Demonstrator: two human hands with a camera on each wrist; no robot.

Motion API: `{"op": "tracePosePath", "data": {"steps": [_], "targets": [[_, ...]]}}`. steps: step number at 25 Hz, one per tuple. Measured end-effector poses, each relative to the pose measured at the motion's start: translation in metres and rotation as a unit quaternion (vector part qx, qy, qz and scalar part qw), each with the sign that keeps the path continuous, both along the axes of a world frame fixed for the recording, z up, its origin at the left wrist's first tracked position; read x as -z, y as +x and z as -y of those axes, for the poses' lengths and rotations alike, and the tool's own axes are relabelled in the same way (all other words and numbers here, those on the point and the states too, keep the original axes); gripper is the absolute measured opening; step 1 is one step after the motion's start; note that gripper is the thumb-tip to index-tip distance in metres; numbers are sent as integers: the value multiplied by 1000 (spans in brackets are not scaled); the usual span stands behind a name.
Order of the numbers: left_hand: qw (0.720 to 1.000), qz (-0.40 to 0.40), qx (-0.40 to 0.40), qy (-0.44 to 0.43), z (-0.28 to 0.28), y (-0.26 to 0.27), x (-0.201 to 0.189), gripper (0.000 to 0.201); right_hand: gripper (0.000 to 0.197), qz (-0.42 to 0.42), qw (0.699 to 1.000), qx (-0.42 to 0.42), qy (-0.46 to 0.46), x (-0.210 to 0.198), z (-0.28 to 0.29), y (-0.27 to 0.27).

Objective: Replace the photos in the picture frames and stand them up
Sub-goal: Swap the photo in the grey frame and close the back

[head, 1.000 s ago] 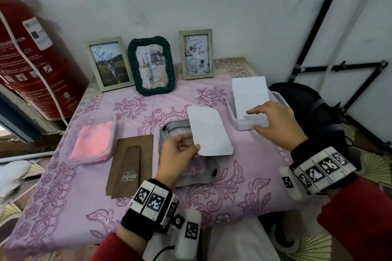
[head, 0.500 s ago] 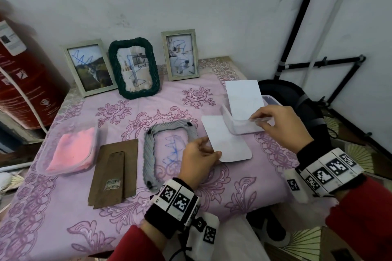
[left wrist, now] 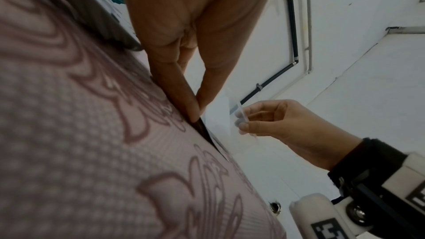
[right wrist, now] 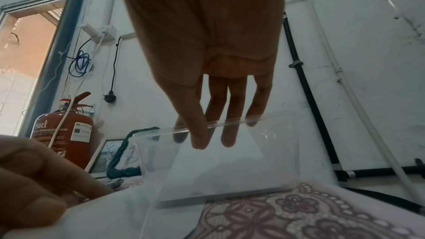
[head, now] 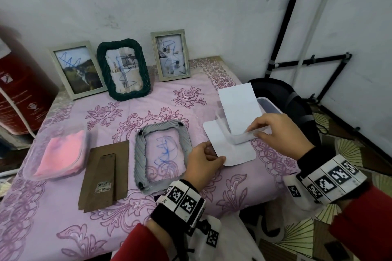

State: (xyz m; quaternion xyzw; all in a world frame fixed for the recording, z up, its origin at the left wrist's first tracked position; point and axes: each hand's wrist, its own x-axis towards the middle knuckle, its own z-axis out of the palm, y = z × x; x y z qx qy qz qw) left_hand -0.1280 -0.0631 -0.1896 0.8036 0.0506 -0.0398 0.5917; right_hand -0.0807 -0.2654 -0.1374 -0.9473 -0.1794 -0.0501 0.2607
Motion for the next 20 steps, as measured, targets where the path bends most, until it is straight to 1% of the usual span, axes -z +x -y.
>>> {"op": "tracePosePath", "data": {"steps": [4, 5, 7, 8, 10, 11, 12, 14, 16, 18, 20], "targets": [[999, 3, 25, 22, -1, -2, -2, 43, 16, -18, 1000, -2, 6, -1, -1, 0], [999, 3, 33, 31, -1, -2, -2, 39, 17, -24, 1000, -3, 9, -1, -2, 0], [997, 14, 36, 68, -1, -4, -2, 23, 20, -37, 999, -5, 6, -3, -2, 0], [995, 24, 31, 89, 0, -5, -4, 20, 23, -47, 999, -4, -3, -4, -3, 1], [993, 49, 14, 109, 0, -6, -7, 33, 29, -81, 997, -3, 0, -6, -4, 2], [992, 59, 2, 108, 0, -4, -10, 40, 30, -98, 995, -4, 24, -8, -6, 2], [992, 75, -11, 102, 0, 0, -15, 42, 28, -108, 993, -2, 55, -11, -8, 4], [991, 105, -36, 76, 0, 12, -24, 37, 23, -93, 990, 11, 103, -18, -10, 11], [990, 122, -54, 46, 0, 31, -33, 31, 21, -60, 989, 35, 129, -27, -8, 26], [991, 117, -67, 15, -2, 54, -38, 26, 21, -37, 986, 71, 147, -35, -1, 47], [993, 95, -77, 1, -4, 77, -40, 24, 21, -40, 980, 108, 162, -40, 5, 71]]}}
